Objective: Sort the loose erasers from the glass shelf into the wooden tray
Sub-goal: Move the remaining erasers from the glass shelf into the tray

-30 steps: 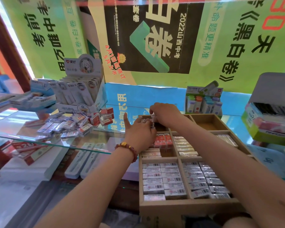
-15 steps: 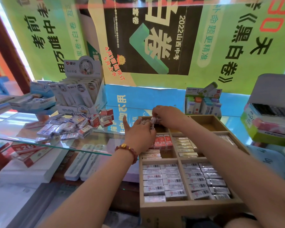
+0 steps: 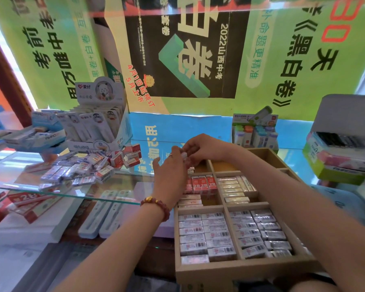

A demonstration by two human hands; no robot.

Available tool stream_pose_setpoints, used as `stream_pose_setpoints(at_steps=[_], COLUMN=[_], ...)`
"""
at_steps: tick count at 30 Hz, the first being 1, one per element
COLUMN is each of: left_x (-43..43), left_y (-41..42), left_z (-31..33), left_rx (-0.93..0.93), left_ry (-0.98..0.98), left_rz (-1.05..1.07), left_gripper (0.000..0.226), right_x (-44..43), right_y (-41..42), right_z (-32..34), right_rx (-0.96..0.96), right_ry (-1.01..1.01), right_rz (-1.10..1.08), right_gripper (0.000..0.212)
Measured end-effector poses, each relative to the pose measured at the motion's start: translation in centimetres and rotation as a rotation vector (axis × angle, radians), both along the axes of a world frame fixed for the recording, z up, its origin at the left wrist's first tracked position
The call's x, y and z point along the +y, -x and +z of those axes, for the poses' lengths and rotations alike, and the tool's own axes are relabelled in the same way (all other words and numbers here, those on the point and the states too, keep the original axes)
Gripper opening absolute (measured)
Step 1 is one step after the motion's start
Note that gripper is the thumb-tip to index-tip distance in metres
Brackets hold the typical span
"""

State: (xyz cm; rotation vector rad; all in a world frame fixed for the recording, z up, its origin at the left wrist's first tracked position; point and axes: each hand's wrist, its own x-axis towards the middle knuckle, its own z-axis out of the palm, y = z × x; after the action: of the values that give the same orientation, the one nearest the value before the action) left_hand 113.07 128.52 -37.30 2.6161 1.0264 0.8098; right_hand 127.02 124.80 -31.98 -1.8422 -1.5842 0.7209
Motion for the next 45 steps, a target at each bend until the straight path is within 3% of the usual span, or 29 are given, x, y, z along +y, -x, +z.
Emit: stream_pose_setpoints(at_steps=[3,7,10,14,18,24,30,33,36,39,42,45], left_x=[-0.2,-0.2,0.4,0.5,0.6,0.5,0.4,0.4,0.4,0.4,0.4,0.4], left_y=[0.3,0.1,0.0,0.3,0.0,0.1,-0.3,-0.3,-0.2,-0.2,-0.1,-0.1], left_z=[0.3,0.0,-0.2,-0.1,-0.1,-0.2,-0.4,-0.4,-0.5,-0.5,-0.5,-0.5], left_rx=[-0.035,-0.027,-0.042,0.001,0.062,0.041,0.06,0.062,0.062,0.05,0.045,0.04], left_ry=[-0.018,-0.076,-0.064,-0.091,-0.146,-0.068,0.023,0.041,0.042,0.028,0.046,0.054], left_rz=[0.005,-0.018,-0.013,-0.032,-0.048,-0.037,-0.107,-0.096,-0.085,-0.092,-0.09,-0.089], left_gripper=[0.012,0.013,0.02,0.019,0.023,0.02,0.018,0.019,0.019,0.019,0.017,0.017], right_x=[0.0,0.0,-0.2,0.2,0.3,0.6,0.7,0.8,0.8,0.9,0.9,0.8], right_y=[-0.5,-2.1,-2.5,-2.0,-1.6,-1.1,-1.6,-1.5,-0.8,-0.4,-0.5,-0.4], right_z=[0.1,-0.4,-1.0,-1.7,-2.0,-2.6,-2.9,-3.2,-3.5,-3.5,-2.8,-2.6], right_rx=[-0.135,-0.431,-0.782,-0.919,-0.927,-1.021,-0.741,-0.703,-0.817,-0.794,-0.754,-0.89], right_ry=[0.016,-0.158,-0.019,-0.032,-0.094,-0.113,-0.067,-0.057,-0.004,-0.013,-0.131,-0.078], right_rz=[0.005,-0.167,-0.215,-0.26,-0.293,-0.341,-0.453,-0.52,-0.44,-0.379,-0.358,-0.297], right_gripper=[0.021,0.026,0.026,0.023,0.02,0.017,0.011,0.008,0.019,0.029,0.018,0.012])
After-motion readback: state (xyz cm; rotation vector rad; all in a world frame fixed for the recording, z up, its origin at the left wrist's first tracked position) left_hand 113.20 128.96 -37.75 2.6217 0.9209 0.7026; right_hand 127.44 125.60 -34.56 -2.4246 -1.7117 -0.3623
